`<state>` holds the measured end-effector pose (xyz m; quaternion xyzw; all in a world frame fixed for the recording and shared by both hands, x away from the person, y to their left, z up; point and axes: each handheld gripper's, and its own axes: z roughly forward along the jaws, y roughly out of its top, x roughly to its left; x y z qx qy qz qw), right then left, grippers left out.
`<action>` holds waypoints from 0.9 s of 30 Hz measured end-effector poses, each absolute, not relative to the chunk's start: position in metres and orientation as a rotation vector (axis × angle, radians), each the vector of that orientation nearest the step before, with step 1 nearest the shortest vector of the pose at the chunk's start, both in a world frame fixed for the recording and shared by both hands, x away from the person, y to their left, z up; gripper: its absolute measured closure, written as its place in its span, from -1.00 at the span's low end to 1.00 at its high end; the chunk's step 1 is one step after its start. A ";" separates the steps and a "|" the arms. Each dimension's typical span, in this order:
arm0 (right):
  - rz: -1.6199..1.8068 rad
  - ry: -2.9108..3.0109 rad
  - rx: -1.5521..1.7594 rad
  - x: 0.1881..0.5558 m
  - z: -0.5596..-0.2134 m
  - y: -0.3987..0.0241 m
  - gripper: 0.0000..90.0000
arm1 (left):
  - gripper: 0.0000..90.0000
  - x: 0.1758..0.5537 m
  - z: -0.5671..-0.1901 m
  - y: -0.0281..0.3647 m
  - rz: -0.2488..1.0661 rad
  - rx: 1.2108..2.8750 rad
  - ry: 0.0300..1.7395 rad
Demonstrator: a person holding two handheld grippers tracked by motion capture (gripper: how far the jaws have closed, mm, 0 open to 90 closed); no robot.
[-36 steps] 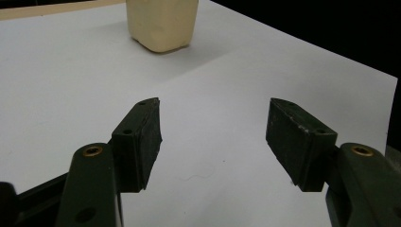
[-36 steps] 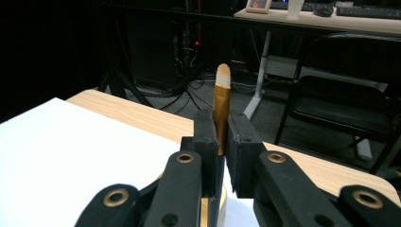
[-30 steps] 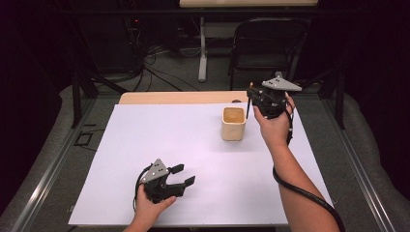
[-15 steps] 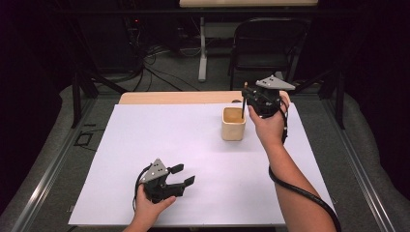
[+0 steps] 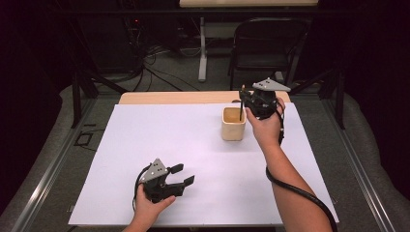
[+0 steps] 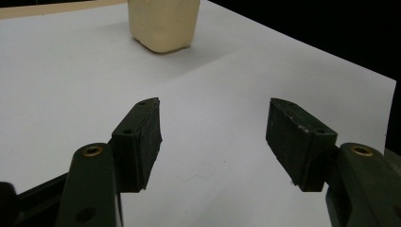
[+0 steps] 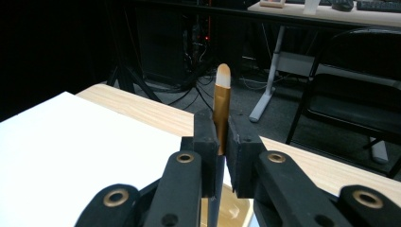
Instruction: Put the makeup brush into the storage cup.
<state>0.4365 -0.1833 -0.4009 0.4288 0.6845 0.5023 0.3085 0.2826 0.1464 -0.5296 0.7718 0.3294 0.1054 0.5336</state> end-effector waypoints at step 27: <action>1.309 1.834 1.183 0.440 -0.432 -0.185 0.85 | -0.19 0.283 -0.530 0.146 0.251 1.844 0.785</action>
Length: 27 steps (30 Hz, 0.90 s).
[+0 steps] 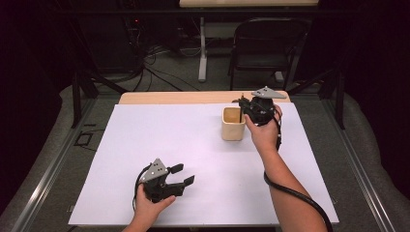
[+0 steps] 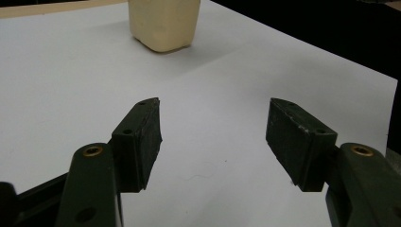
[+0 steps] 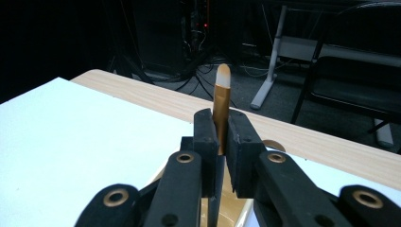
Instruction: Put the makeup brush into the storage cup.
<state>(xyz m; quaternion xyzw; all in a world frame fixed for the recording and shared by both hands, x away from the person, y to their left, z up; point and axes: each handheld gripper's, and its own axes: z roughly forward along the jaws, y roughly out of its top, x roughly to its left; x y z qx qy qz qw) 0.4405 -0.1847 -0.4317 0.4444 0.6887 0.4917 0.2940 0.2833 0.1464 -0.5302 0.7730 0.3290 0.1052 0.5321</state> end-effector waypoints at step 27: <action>1.289 1.857 1.220 0.440 -0.460 -0.185 0.85 | -0.19 0.284 -0.532 0.145 0.246 1.848 0.788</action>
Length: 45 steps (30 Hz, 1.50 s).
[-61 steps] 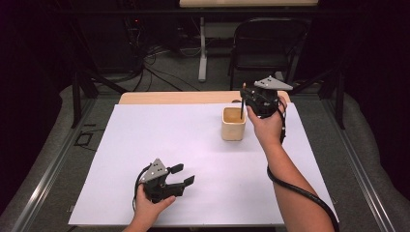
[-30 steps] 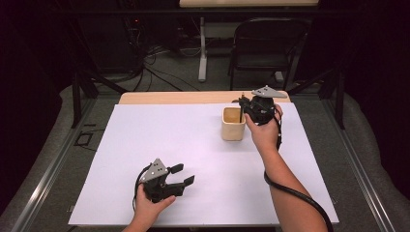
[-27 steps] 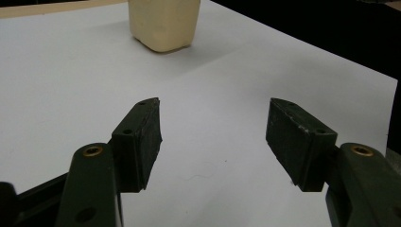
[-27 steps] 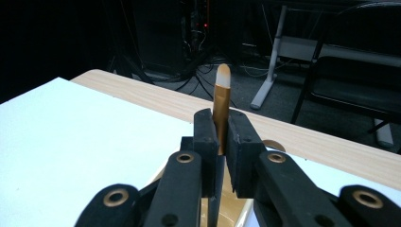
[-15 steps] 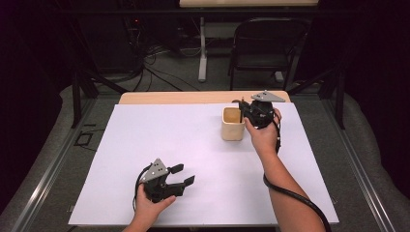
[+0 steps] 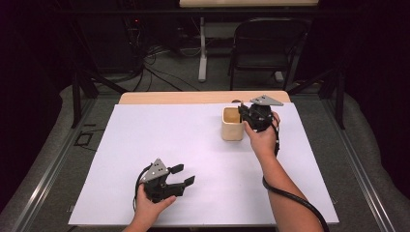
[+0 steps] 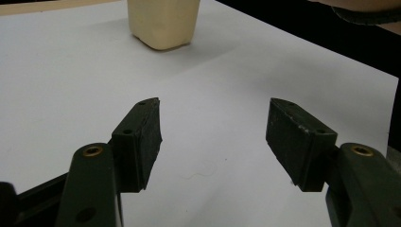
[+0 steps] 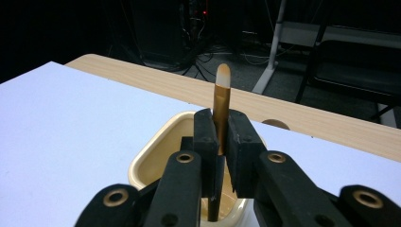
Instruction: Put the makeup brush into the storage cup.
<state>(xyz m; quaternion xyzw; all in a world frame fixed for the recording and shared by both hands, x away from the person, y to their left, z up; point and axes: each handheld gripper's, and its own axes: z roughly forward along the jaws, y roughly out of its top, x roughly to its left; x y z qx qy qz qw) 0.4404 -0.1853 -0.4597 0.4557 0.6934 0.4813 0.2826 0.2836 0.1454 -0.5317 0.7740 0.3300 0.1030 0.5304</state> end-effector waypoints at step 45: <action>1.263 1.905 1.228 0.442 -0.476 -0.183 0.54 | -0.19 0.283 -0.532 0.146 0.245 1.846 0.790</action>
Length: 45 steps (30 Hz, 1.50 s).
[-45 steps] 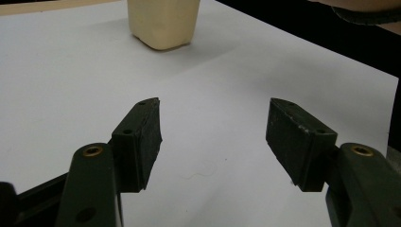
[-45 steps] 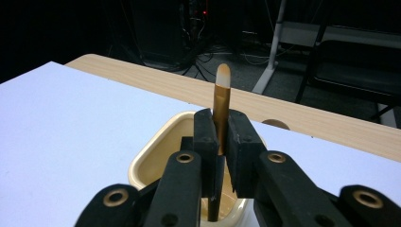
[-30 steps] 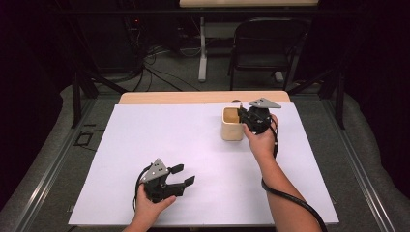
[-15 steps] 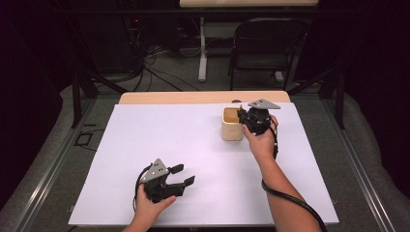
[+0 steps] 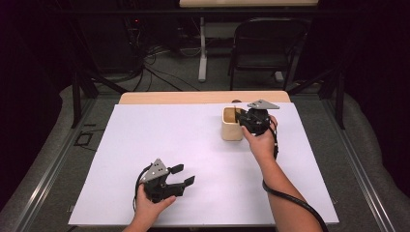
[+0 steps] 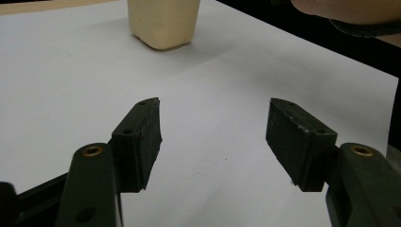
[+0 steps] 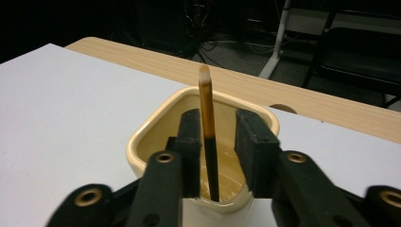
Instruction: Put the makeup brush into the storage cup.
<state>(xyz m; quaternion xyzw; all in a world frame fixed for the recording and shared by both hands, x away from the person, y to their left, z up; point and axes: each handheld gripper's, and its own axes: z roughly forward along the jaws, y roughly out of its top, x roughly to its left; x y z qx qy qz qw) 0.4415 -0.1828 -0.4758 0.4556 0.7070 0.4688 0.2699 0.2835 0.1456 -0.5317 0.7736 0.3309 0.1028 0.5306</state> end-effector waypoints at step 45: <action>1.171 1.970 1.184 0.430 -0.470 -0.175 -0.37 | -0.19 0.284 -0.532 0.146 0.251 1.847 0.792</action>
